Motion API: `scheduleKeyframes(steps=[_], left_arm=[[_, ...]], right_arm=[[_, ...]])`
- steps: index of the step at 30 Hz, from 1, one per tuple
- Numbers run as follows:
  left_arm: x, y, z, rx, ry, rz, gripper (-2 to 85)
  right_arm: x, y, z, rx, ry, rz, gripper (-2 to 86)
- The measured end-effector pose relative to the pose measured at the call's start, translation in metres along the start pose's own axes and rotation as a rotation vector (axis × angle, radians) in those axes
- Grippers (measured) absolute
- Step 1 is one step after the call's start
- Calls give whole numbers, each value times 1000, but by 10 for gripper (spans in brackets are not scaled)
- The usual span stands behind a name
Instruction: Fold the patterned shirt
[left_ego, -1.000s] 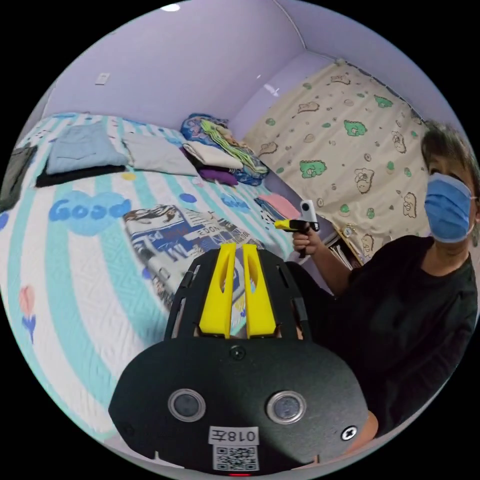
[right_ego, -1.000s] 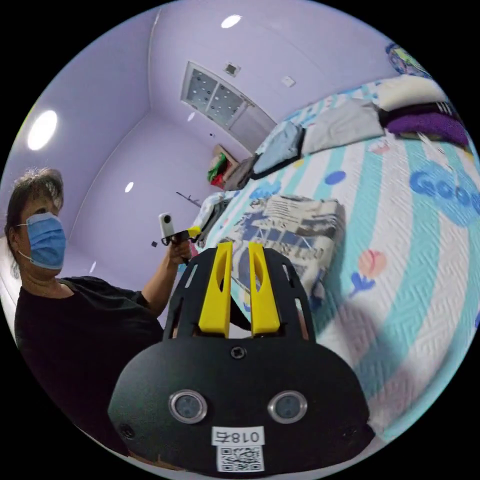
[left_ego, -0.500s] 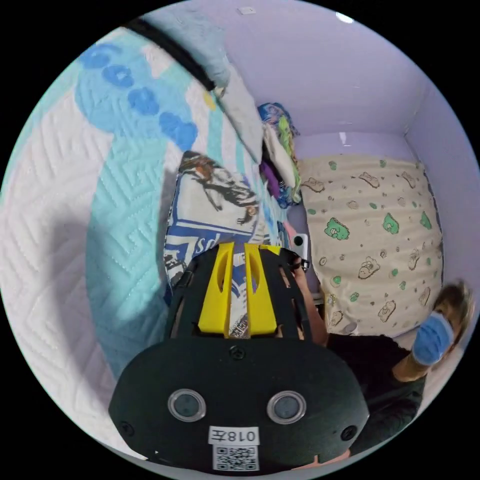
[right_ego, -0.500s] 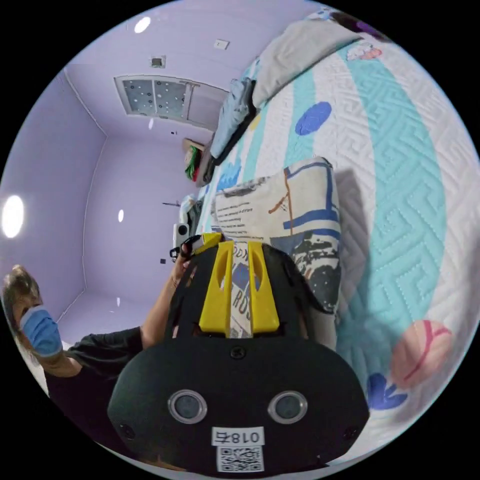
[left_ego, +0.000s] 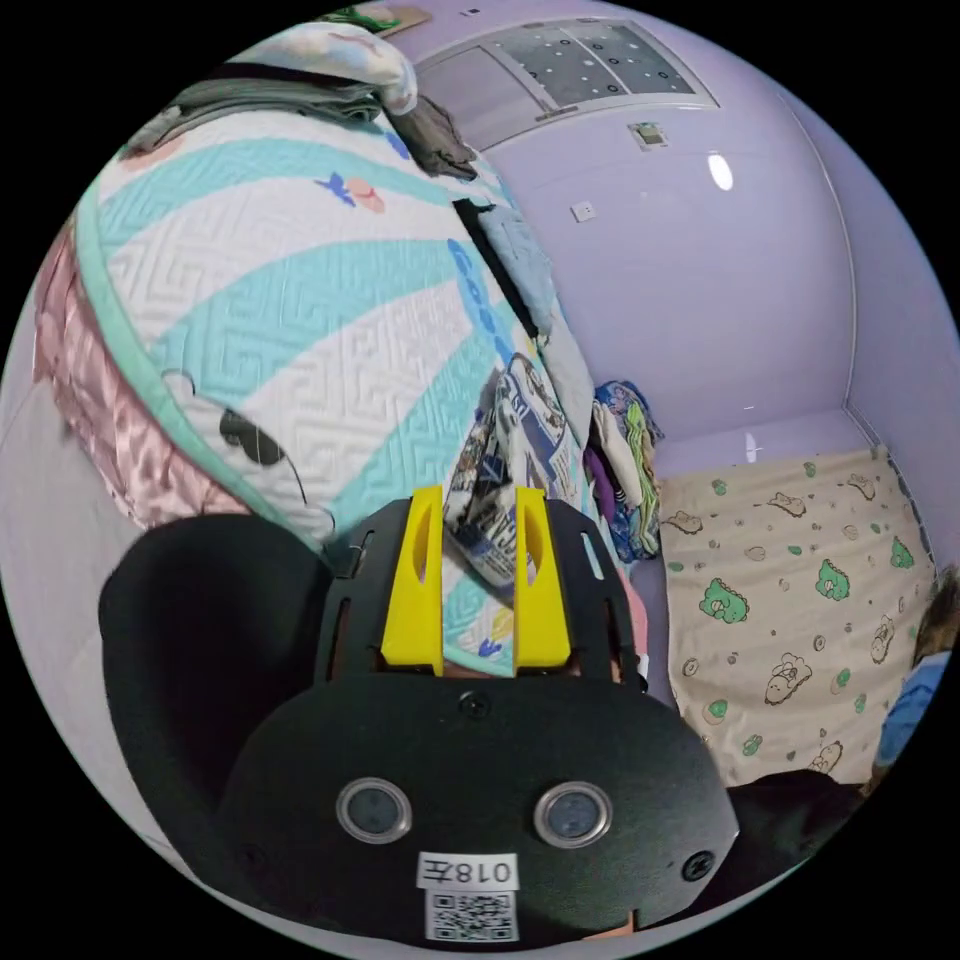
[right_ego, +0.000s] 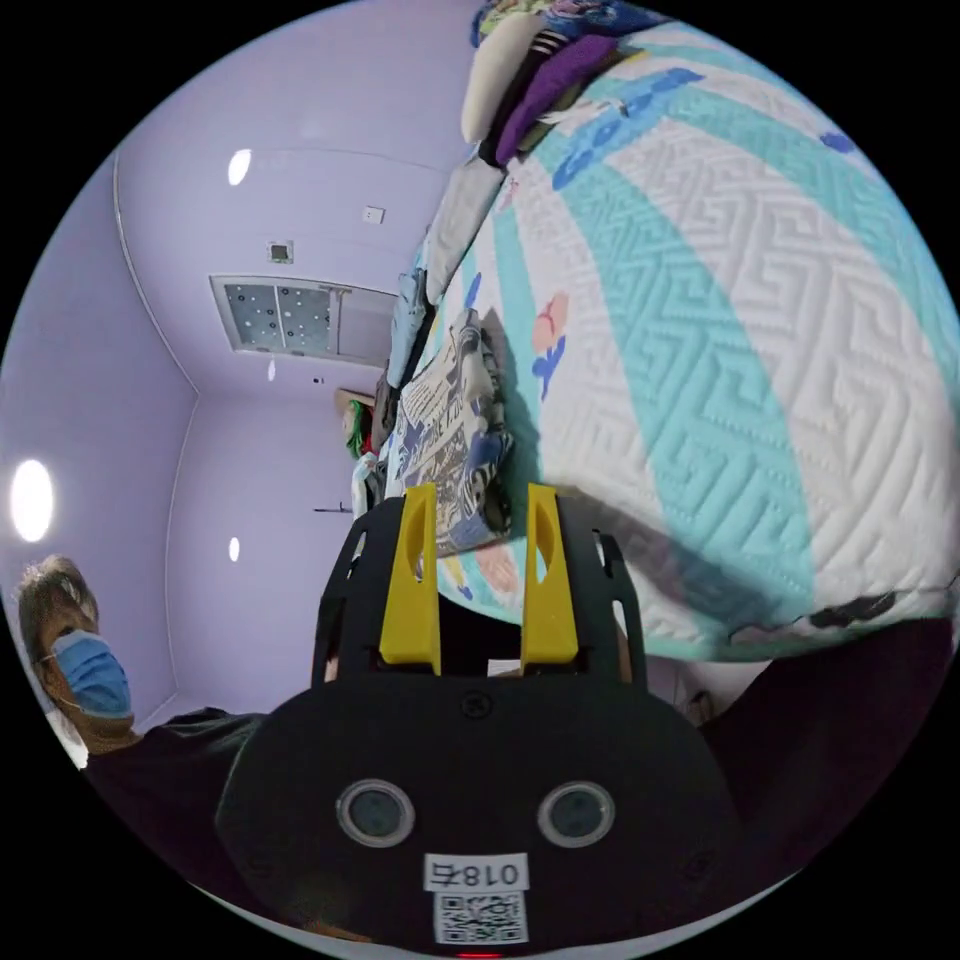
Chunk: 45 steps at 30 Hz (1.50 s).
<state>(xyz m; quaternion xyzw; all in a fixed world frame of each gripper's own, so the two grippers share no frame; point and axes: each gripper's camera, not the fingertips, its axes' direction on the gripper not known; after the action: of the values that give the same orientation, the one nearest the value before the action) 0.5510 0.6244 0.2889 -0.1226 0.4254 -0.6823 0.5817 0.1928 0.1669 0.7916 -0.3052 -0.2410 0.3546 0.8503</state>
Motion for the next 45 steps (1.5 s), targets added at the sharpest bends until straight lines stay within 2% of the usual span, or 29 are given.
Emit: scheduleKeyframes(steps=[2, 7, 12, 16, 21, 25, 32, 35, 45], left_arm=[[7, 19, 6, -46, -14, -14, 122], [-5, 48, 26, -105, 84, -106, 124], [1, 50, 37, -95, 152, -78, 126], [-5, 45, 42, -114, 107, -95, 121], [-5, 53, 29, -73, 66, -77, 123], [-20, 52, 28, -41, 138, -108, 134], [-32, 56, 21, -14, 200, -81, 134], [-35, 59, 16, -11, 183, -60, 126], [-60, 56, 13, -12, 180, -99, 122]], right_arm=[[6, 3, 13, -48, -7, 19, 128], [22, 6, 19, 9, -65, 74, 126], [30, 1, 28, 7, -164, 86, 131], [33, -4, 34, -10, -138, 87, 123], [40, -7, 32, -1, -137, 91, 121], [40, -16, 40, 8, -164, 81, 129], [42, -29, 48, 28, -261, 83, 136], [50, -28, 47, 51, -366, 110, 130], [36, -50, 74, 14, -341, 75, 115]])
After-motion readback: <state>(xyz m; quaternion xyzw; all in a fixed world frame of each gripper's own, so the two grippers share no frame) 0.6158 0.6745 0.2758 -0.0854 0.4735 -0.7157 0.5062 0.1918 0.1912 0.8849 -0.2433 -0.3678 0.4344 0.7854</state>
